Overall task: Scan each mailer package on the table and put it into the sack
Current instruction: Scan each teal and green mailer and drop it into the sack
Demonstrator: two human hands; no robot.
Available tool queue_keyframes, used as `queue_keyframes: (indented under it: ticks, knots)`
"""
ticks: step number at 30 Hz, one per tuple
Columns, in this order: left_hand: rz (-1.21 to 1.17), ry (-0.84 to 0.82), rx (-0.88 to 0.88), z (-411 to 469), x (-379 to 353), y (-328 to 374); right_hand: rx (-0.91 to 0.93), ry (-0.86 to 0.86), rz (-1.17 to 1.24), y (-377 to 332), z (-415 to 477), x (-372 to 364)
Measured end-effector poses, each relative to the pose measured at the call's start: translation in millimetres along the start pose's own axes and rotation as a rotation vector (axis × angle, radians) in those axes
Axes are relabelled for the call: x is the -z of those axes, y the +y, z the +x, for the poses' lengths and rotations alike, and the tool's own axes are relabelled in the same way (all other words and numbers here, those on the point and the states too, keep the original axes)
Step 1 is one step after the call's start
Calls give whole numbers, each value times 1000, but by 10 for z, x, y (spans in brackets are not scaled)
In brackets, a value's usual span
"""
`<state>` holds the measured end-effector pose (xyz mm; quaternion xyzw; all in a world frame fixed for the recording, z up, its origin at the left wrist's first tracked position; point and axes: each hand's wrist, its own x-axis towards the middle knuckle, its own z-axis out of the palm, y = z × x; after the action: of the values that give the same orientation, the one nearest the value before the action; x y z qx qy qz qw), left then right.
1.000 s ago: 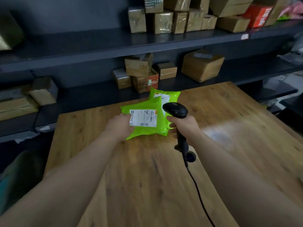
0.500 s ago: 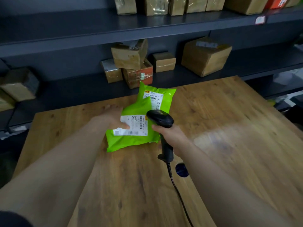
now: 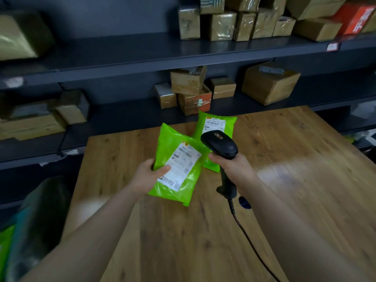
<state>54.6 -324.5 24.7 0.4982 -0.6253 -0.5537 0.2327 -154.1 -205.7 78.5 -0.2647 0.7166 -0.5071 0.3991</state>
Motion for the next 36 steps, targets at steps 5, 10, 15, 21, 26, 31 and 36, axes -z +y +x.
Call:
queue_keyframes:
  ticks: [5,10,15,21,26,31,36]
  knots:
    - [-266,63,91,-510,317,-271,6,-105,-15,-185,-651,-310]
    - [-332,86,114,-982,471,-369,15,-172,-36,-247,-1248,-522]
    - [-345,118,72,-1321,497,-385,18,-167,-158,-271,-1658,-605]
    - [-385,141,87,-1568,391,-422,20,-154,-169,-365,-1941,-531]
    - [-381,141,109,-1522,252,-638,9,-163,-225,-429,-2077,-378]
    - [-412,165,140,-1599,126,-635,12,-187,-275,-403,-2179,-215]
    - [-409,177,146,-1694,6,-621,27,-211,-285,-320,-2224,-88]
